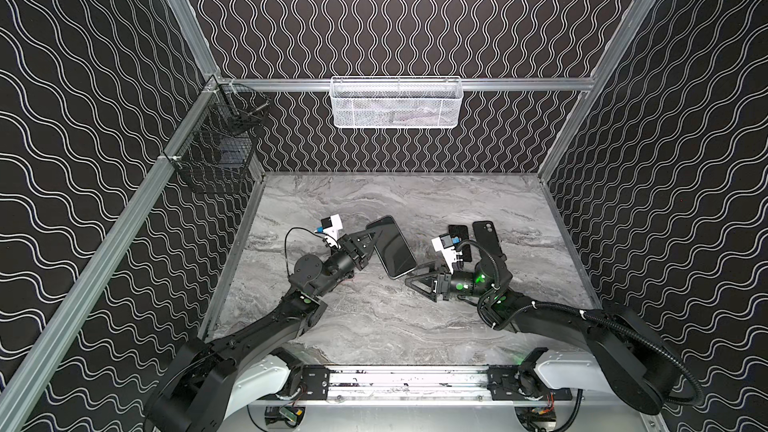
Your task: Take the phone out of the phone case
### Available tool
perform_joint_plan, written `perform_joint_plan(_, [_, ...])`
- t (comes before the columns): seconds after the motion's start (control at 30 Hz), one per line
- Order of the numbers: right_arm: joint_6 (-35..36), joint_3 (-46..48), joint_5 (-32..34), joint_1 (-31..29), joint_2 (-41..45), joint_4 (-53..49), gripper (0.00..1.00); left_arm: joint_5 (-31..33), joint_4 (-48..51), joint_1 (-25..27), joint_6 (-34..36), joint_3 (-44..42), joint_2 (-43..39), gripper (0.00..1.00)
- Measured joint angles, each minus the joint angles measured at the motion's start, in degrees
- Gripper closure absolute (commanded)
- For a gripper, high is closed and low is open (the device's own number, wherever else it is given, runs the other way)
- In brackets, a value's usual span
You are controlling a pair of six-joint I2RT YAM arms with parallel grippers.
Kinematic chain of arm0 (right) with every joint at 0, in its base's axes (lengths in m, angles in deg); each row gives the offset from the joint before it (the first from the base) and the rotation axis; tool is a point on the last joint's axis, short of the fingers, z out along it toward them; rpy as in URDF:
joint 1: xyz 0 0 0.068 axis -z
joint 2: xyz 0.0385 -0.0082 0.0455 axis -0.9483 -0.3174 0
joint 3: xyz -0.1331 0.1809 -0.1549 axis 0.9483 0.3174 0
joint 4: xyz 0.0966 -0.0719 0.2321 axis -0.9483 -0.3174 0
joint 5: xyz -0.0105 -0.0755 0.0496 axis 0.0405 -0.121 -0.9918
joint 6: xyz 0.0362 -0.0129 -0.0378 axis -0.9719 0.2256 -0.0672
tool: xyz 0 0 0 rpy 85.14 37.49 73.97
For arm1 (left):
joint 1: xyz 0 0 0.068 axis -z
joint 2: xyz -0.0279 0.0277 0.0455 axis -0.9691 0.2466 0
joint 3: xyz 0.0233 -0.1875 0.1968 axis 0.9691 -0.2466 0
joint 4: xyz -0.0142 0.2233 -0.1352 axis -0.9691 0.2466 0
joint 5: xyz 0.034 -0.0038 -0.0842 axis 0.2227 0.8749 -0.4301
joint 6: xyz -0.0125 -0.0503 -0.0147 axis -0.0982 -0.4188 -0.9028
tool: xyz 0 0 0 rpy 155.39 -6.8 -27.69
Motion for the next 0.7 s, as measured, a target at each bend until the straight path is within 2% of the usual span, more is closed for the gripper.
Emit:
perform_joint_plan(0.27, [-0.17, -1.68, -0.28, 0.52, -1.79, 0.94, 0.01, 0.11, 0.24, 0.11, 0.0, -0.26, -1.18, 1.0])
perform_joint_plan(0.7, [-3.13, -1.97, -3.69, 2.54, -6.49, 6.73, 0.02, 1.22, -1.97, 0.44, -1.07, -0.48, 1.79, 1.0])
